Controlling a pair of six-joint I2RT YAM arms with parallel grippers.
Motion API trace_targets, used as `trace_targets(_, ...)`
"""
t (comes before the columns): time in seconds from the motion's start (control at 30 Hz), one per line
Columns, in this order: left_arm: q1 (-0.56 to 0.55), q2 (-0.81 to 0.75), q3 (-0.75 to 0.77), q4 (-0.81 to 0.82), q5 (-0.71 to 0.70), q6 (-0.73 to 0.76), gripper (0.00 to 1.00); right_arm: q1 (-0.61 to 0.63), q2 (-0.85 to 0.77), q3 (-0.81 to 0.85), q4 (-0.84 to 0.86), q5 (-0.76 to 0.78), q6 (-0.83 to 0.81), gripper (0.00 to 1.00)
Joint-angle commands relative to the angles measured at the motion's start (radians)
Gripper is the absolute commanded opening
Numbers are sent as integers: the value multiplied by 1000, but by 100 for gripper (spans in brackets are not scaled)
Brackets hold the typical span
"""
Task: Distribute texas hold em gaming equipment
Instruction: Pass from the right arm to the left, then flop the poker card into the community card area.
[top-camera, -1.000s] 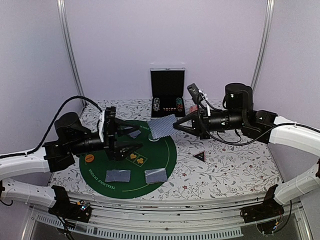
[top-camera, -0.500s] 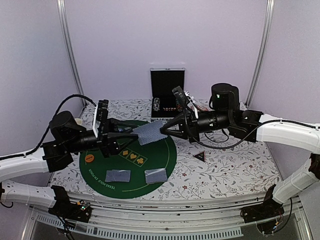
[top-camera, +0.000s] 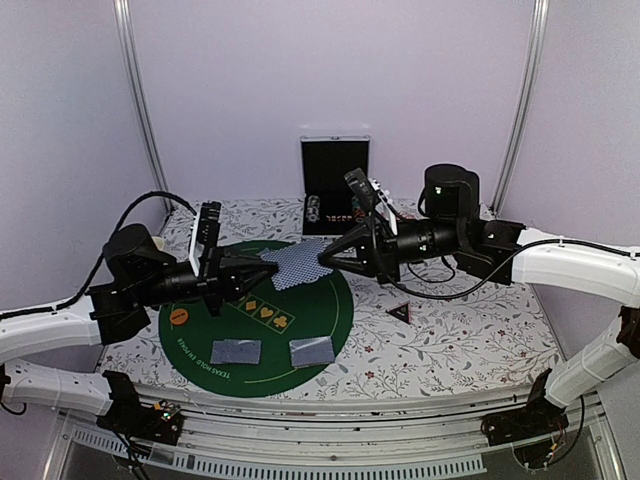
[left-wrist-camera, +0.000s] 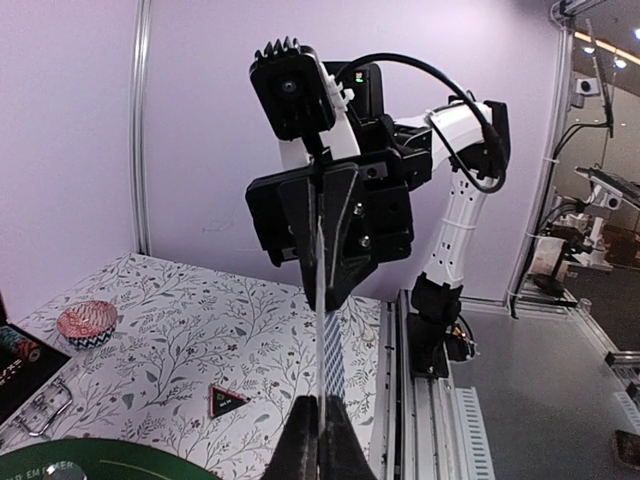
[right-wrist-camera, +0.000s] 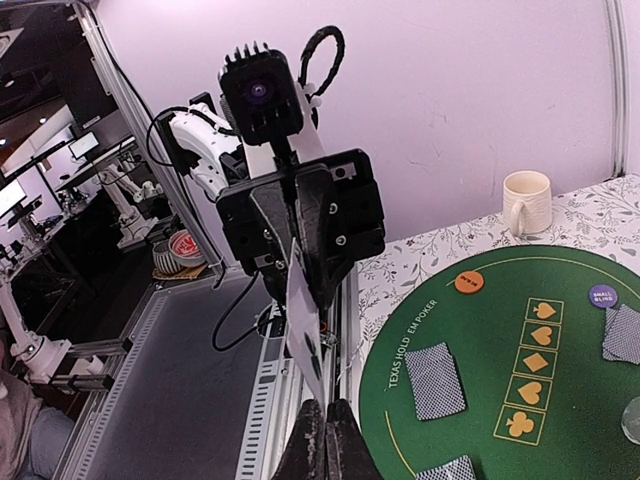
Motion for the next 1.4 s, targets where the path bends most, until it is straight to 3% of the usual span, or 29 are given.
trace_targets(0.0, 9, -12, 16, -31, -29, 42, 0, 9, 6, 28, 17, 14, -3, 4)
trace_targets(0.1, 10, -28, 85, -229, -195, 132, 0, 4, -11, 28, -37, 137, -16, 49)
trace_targets(0.2, 12, 5, 206, -499, -546, 297, 0, -11, -43, 12, -94, 254, -27, 89)
trace_targets(0.23, 14, 30, 238, -571, -669, 385, 0, -14, -56, -1, -102, 273, -30, 98)
trace_targets(0.33, 23, 128, 280, -735, -955, 607, 0, -29, -93, -38, -106, 281, -38, 99)
trace_targets(0.43, 77, 202, 254, -798, -1048, 795, 0, -33, -122, -75, -106, 276, -54, 99)
trace_targets(0.57, 250, 216, 226, -770, -884, 920, 0, -35, -154, -115, -101, 249, -94, 99)
trace_targets(0.7, 406, 208, 173, -694, -648, 1148, 0, -39, -171, -141, -100, 208, -143, 99)
trace_targets(0.83, 594, 269, 156, -640, -518, 1273, 0, -44, -192, -163, -106, 182, -182, 99)
trace_targets(0.97, 638, 339, 134, -567, -433, 1315, 0, -58, -221, -199, -106, 178, -236, 99)
trace_targets(1.2, 655, 509, 128, -393, -423, 1365, 0, -84, -221, -221, -114, 155, -260, 99)
trace_targets(1.37, 661, 572, 84, -432, -397, 1461, 0, -93, -214, -221, -118, 148, -264, 99)
